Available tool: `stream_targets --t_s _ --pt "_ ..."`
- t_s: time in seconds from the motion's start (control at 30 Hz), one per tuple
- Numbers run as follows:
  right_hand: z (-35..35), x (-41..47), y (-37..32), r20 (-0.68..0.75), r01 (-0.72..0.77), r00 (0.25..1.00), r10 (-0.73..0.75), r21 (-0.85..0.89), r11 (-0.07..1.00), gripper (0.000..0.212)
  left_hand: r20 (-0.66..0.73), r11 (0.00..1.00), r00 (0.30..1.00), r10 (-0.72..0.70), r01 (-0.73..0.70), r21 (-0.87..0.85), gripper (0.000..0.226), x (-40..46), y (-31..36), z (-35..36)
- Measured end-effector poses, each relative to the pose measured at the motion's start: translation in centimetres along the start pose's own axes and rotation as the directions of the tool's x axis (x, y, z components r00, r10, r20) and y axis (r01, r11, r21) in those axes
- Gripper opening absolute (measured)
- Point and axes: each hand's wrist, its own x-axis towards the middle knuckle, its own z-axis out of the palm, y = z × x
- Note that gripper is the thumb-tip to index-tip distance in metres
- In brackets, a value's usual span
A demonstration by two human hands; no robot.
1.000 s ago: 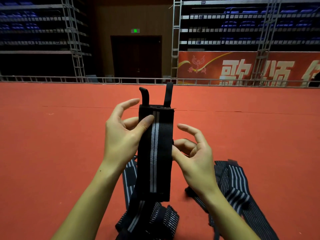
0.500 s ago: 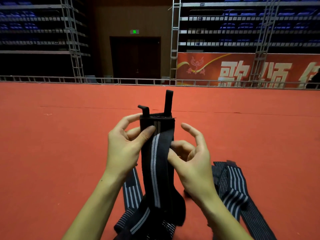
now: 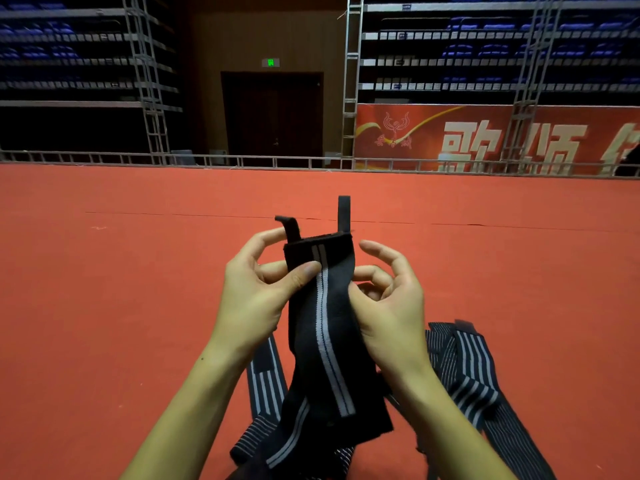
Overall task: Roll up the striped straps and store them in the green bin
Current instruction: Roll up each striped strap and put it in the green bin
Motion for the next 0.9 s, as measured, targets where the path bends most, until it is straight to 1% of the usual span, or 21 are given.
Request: stream_targets --t_s 0.13,0.23,0.3,0.37,0.47,0.63,0.77,0.9 --pt "0.2 0.2 1.1 -0.024 -0.075 0.997 0.076 0.034 0.997 0.047 -0.079 0.996 0.997 -0.02 0.013 -0.085 0.053 -0.4 -0.2 0.9" --pt "0.4 0.3 1.4 -0.053 -0.127 0.99 0.13 0.066 0.99 0.042 -0.1 0.991 0.995 -0.018 0.005 -0.133 0.056 -0.9 -0.5 1.4" --pt "0.4 0.3 1.3 -0.059 -0.132 0.989 0.136 0.059 0.989 0.04 -0.105 0.989 0.994 -0.014 -0.002 -0.146 0.059 -1.1 -0.7 1.6" --pt "0.3 0.2 1.2 -0.041 -0.14 0.989 0.141 0.036 0.99 0.041 -0.113 0.992 0.994 -0.002 -0.013 -0.127 0.06 -1.2 -0.7 1.5" --pt "0.1 -0.2 1.0 -0.009 -0.16 0.987 0.16 0.028 0.987 0.047 -0.117 0.998 0.993 0.019 -0.026 -0.059 0.054 -0.9 -0.4 1.2" --pt "0.1 -0.2 1.1 -0.013 -0.121 0.993 0.122 0.014 0.993 0.056 -0.114 0.999 0.993 0.036 -0.039 -0.025 0.053 -0.8 -0.1 1.1" --pt "0.2 -0.2 0.6 0.017 -0.142 0.99 0.141 0.03 0.989 0.052 -0.155 0.997 0.987 0.039 -0.048 -0.056 0.055 -0.8 -0.2 0.9" --pt "0.1 -0.4 0.7 0.002 -0.139 0.99 0.139 0.016 0.99 0.046 -0.139 0.995 0.99 0.03 -0.042 -0.088 0.06 -0.7 -0.1 0.8"
